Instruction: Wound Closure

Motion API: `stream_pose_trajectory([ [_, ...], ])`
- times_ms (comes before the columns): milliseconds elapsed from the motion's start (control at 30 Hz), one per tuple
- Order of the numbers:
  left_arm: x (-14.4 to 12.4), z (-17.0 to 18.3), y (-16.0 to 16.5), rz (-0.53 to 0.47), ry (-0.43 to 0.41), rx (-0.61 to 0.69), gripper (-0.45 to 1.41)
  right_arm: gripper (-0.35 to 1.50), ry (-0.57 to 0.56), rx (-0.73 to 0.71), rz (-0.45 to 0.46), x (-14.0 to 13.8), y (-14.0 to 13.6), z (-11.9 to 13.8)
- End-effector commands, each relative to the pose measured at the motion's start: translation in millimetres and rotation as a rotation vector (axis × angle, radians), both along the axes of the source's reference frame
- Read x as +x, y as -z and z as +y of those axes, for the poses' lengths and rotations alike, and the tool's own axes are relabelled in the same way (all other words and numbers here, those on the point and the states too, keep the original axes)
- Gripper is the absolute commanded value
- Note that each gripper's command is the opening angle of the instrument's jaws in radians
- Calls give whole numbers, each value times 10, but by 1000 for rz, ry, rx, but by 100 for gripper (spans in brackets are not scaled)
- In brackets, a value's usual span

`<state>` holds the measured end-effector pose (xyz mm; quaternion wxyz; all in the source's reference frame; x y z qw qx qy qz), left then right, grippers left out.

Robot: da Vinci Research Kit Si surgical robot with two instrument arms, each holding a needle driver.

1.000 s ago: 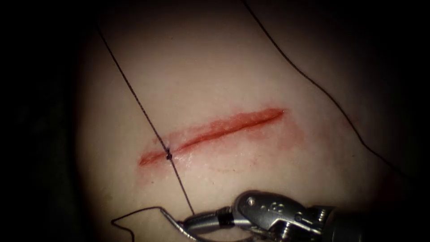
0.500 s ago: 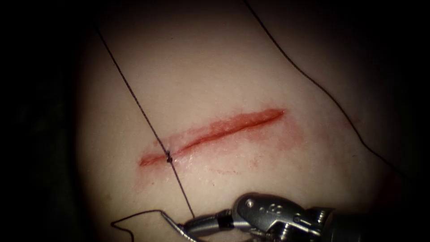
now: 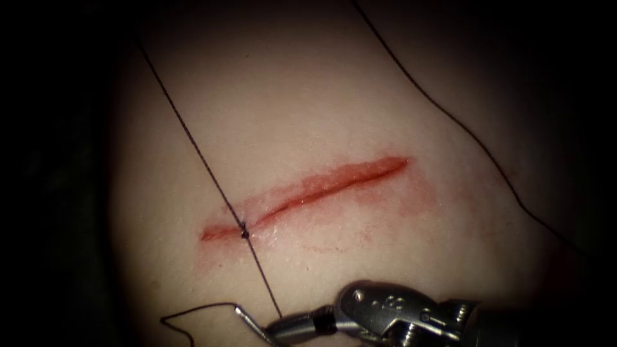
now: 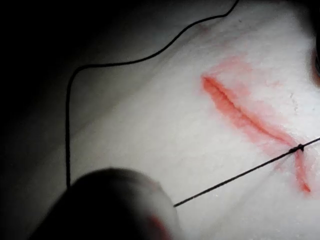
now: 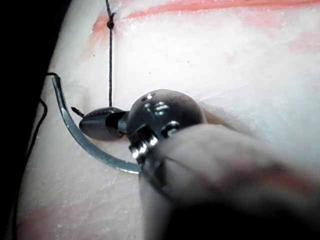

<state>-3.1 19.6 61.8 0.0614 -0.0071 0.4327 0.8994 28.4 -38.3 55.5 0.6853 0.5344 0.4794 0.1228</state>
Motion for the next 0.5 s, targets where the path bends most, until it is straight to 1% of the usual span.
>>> stream_pose_trajectory([
  [33,-5,2,-5,0,1,-1,-45,-35,5,1,3,8,-2,-3],
  [500,-4,3,-4,2,5,-3,-45,-35,26,11,-15,3,-3,-9],
])
